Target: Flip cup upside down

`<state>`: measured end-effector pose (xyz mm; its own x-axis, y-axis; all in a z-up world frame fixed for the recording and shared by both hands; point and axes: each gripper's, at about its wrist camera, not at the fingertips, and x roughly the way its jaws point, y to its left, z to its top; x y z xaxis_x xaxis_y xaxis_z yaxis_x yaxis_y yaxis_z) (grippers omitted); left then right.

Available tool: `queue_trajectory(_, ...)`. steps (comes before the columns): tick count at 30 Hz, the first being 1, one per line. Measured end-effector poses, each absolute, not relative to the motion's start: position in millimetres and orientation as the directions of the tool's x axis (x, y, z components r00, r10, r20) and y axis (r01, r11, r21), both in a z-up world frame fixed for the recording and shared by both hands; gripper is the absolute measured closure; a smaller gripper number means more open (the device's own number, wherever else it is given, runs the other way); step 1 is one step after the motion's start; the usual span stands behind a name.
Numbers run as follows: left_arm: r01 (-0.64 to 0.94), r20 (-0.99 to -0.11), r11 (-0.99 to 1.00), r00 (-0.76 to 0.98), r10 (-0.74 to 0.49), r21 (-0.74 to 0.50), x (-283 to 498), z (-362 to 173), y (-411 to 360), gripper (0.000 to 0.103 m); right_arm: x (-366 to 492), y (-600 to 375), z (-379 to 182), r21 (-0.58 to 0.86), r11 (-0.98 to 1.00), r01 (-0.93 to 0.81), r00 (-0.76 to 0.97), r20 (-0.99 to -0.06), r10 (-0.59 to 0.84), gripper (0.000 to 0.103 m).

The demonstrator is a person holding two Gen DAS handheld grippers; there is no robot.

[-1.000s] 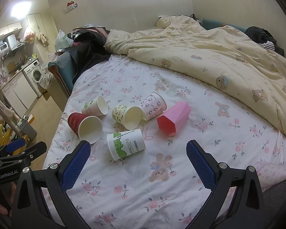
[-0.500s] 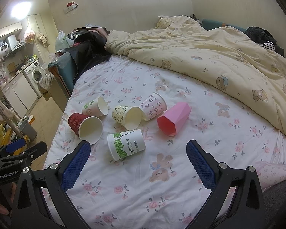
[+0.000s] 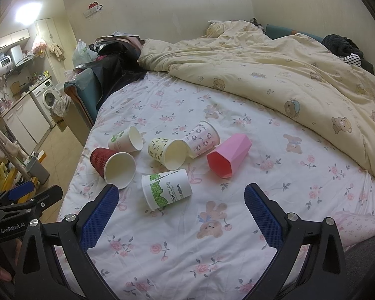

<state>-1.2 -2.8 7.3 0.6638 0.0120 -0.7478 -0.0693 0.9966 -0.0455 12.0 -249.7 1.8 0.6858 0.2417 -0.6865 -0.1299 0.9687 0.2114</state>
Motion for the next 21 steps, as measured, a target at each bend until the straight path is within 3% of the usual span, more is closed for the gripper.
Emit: queue_trajectory(21, -0.07, -0.748, 0.997, 0.663, 0.014, -0.043, -1.7, 7.0, -1.9, 0.0, 15.0, -248.7, 0.2, 0.215, 0.968, -0.131, 0.685, -0.686, 0.245, 0.0)
